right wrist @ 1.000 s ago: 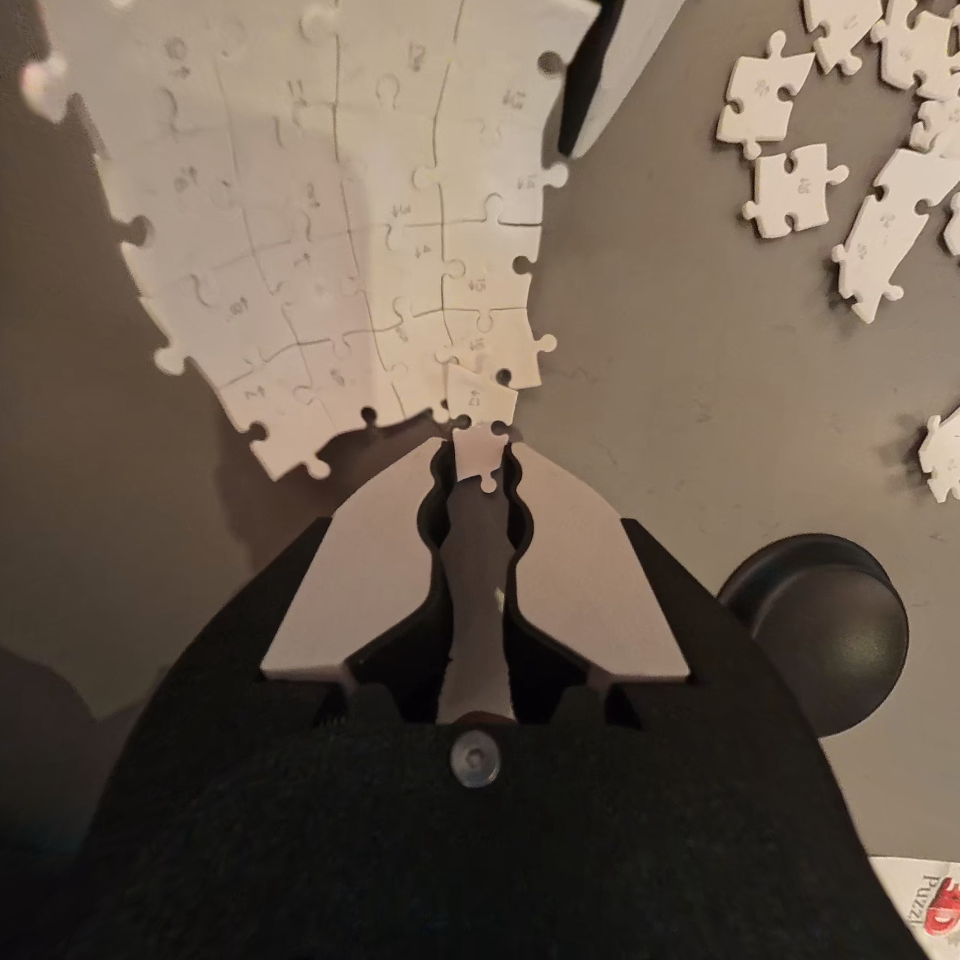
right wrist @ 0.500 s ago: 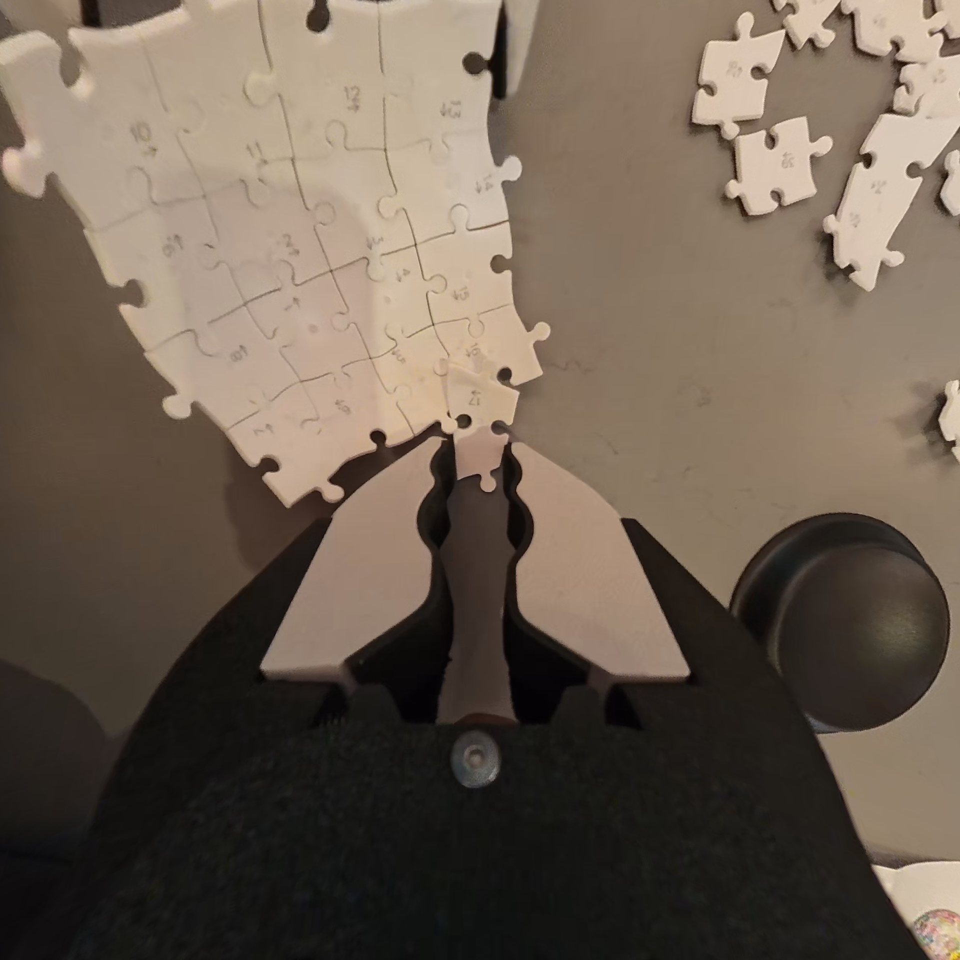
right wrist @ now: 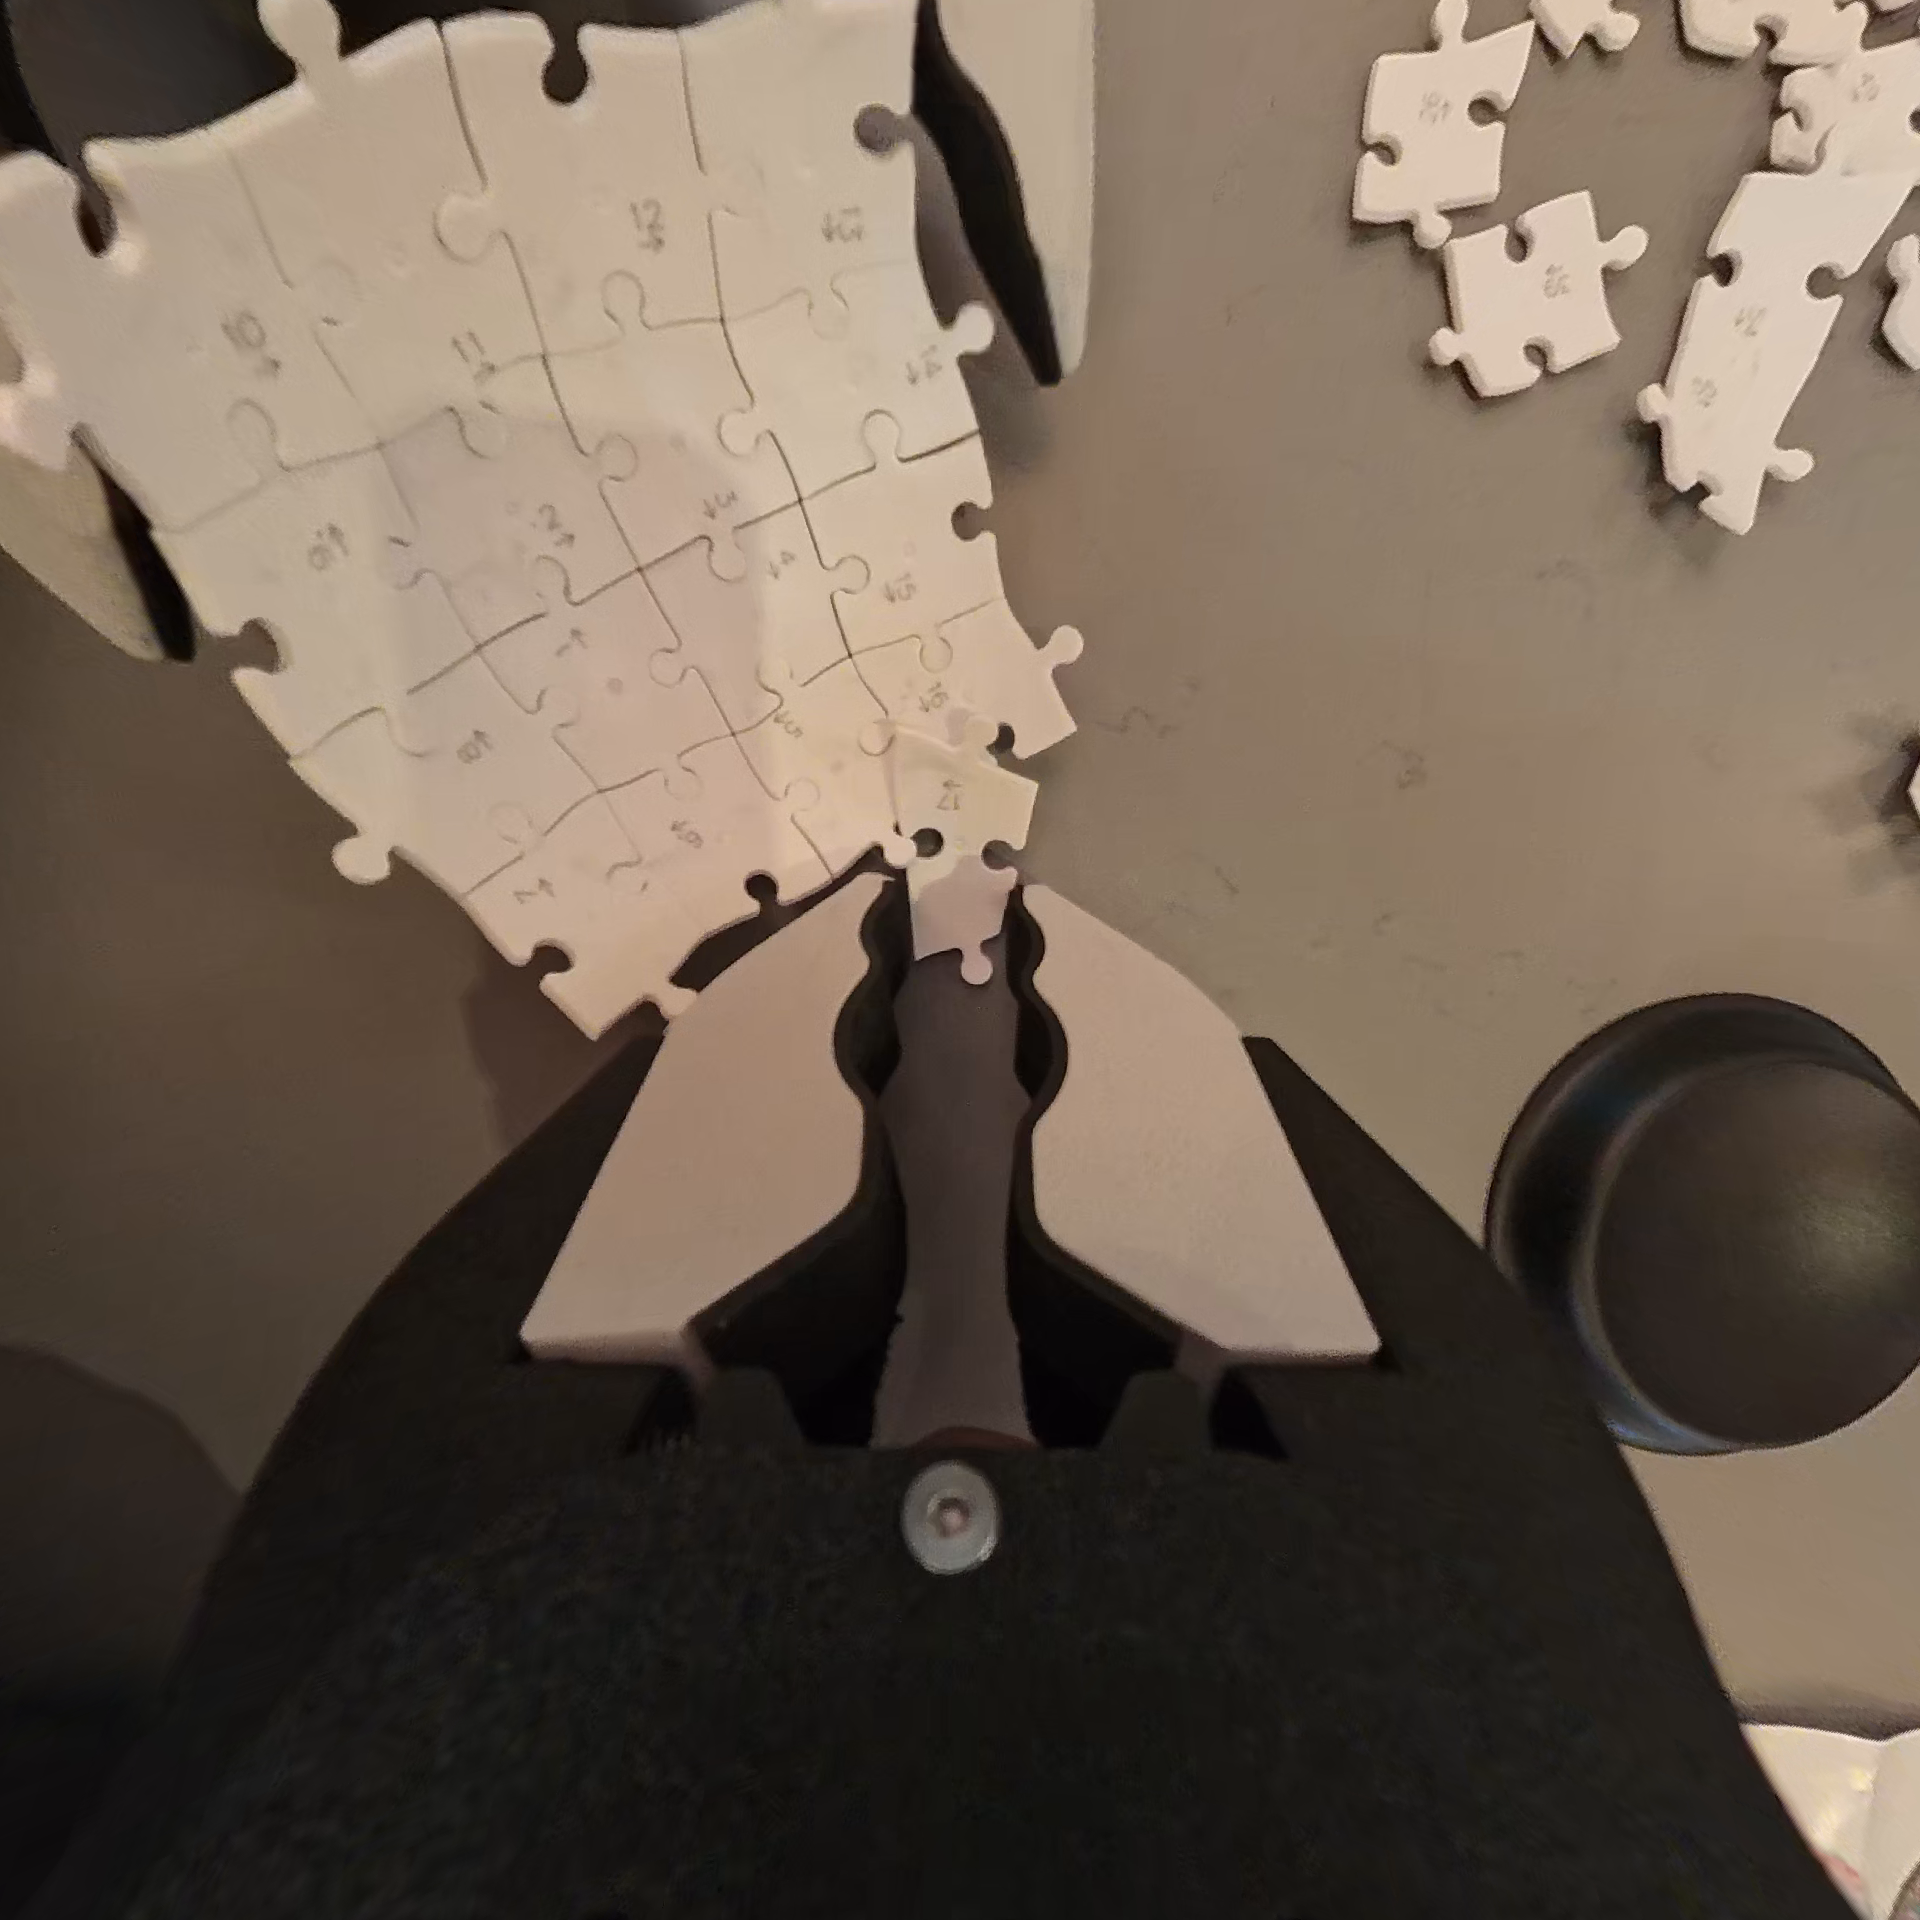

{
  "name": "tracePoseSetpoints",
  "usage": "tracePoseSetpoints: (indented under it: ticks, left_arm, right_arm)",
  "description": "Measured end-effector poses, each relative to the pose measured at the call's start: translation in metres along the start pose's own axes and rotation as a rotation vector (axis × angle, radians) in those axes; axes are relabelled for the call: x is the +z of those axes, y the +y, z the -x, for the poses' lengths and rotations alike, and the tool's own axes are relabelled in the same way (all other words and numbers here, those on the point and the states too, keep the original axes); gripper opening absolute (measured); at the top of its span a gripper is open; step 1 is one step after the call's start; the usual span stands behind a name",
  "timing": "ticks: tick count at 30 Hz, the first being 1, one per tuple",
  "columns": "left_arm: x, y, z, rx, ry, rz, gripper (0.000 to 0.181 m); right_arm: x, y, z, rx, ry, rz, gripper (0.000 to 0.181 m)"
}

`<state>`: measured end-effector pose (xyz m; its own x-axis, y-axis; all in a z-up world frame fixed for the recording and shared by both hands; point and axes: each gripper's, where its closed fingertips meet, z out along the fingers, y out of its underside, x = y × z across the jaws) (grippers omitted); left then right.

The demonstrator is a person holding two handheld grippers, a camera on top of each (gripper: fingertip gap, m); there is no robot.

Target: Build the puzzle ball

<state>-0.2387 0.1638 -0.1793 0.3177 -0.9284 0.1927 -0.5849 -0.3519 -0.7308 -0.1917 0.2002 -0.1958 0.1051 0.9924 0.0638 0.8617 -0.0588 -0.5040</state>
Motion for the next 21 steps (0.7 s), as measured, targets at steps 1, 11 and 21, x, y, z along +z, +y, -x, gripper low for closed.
tracePoseSetpoints:
  ticks: [1,11,21]
  left_arm:
    - [0.000,-0.002,-0.001,0.000,0.004,-0.012,0.117]
    - [-0.006,-0.003,0.001,-0.029,0.087,0.007,0.108]
    - [-0.019,0.002,0.004,0.043,0.181,0.132,0.107]
  right_arm:
    - [0.000,0.000,0.000,0.001,0.001,-0.001,0.018]
    - [0.000,0.000,-0.001,-0.011,0.016,-0.009,0.018]
    - [-0.009,-0.007,0.004,-0.175,0.037,0.051,0.018]
